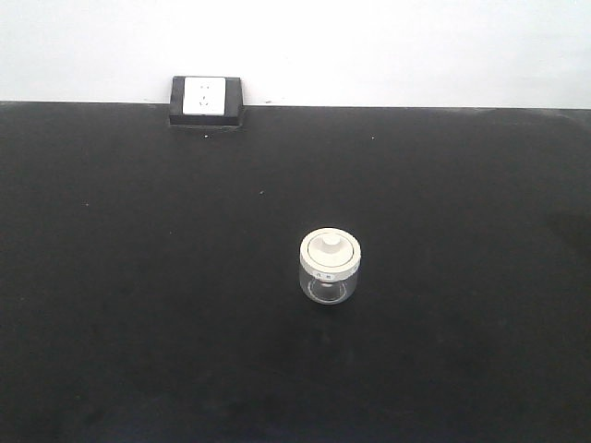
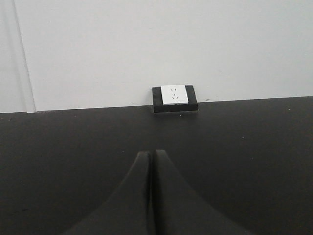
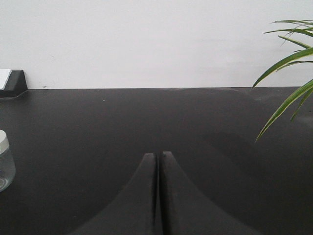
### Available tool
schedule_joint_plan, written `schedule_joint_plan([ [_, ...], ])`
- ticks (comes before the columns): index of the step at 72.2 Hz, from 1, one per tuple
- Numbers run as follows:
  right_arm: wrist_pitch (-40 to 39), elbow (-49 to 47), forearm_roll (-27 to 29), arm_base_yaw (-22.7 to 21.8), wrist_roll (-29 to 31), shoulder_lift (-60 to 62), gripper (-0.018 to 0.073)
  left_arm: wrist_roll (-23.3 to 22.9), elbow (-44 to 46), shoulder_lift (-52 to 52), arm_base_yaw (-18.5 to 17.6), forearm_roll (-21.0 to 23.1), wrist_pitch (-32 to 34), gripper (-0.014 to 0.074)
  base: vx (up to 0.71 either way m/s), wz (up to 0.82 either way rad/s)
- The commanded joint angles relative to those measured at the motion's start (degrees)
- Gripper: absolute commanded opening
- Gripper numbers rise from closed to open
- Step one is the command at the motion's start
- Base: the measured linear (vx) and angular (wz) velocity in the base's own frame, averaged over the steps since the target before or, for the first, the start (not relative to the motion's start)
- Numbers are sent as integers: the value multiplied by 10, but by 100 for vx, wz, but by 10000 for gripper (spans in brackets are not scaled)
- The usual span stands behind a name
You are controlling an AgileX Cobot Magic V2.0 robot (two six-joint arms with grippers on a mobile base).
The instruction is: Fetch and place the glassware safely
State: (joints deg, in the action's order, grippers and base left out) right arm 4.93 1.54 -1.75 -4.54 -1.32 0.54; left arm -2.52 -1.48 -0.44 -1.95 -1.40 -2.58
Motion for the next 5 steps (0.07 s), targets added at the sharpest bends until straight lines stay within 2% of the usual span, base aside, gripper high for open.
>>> schedule_joint_plan([
  [1, -42, 11, -3, -4, 3, 7, -8, -1, -18, -10, 0, 5, 44, -7, 0, 0],
  [5, -42, 11, -3, -4, 3, 7, -8, -1, -18, -10, 0, 5, 44, -7, 0, 0],
])
